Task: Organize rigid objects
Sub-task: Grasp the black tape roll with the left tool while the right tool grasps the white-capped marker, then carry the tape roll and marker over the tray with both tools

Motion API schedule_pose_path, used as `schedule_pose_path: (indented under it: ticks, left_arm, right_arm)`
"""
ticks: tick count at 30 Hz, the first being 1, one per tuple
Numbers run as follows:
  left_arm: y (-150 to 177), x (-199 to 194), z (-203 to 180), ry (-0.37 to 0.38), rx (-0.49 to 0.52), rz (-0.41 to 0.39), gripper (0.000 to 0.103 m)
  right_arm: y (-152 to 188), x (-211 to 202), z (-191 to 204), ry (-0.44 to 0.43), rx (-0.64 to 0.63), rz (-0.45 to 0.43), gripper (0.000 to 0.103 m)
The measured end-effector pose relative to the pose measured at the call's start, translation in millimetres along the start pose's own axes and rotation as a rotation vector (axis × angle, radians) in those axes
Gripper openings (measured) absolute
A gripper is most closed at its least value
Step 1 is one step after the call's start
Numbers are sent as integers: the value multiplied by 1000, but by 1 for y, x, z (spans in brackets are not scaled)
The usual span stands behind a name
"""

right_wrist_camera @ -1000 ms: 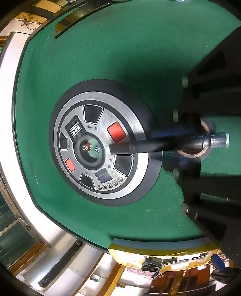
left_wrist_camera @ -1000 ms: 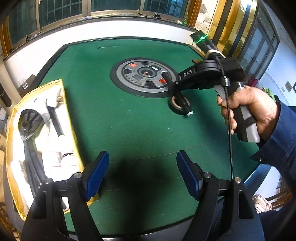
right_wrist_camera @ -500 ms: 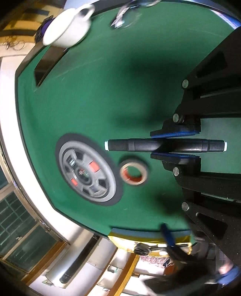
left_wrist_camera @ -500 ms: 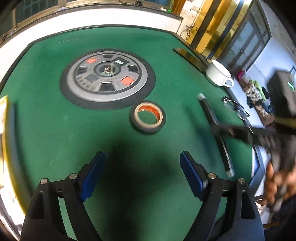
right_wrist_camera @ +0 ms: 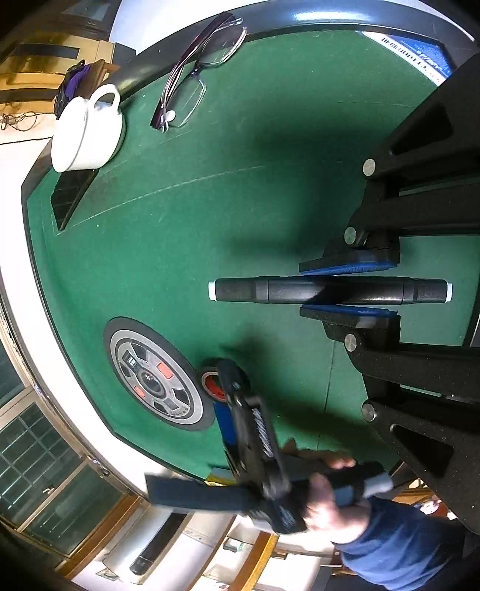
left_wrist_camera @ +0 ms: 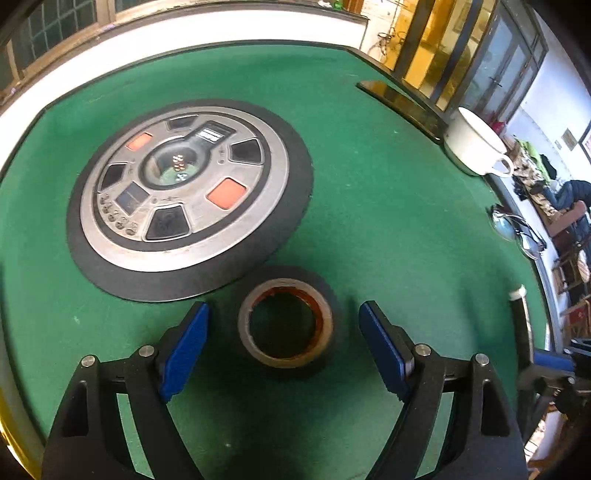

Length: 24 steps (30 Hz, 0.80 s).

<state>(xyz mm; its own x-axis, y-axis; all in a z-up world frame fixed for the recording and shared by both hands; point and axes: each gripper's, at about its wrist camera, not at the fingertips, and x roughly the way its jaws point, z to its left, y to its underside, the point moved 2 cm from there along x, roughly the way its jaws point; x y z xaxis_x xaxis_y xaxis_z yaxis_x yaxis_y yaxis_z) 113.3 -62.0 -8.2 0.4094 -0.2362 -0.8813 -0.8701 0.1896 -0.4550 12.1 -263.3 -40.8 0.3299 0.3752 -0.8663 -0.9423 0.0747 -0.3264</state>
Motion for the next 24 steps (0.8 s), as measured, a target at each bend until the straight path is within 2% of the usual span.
schedule_pose_path:
  ticks: [2,7,13,18,24]
  left_arm:
    - [6,-5,1,-20,7,-19,62]
    - [32,-19,7,-26,-6,-11,62]
    - [93,-53,15,-16,-9,-29,62]
    - [104,-71,17,-24,-5,-54,62]
    - [102,-101,32,-56,-20,-132,62]
  right_arm:
    - [1,1,2,-5,-4,6,14]
    - [2,12,12,-25,-29,33,14]
    - [3,26,41,-55,-99,60,14]
    - [8,39,67,-77,-139,89,13]
    - [11,48,104,-107,-207,101,13]
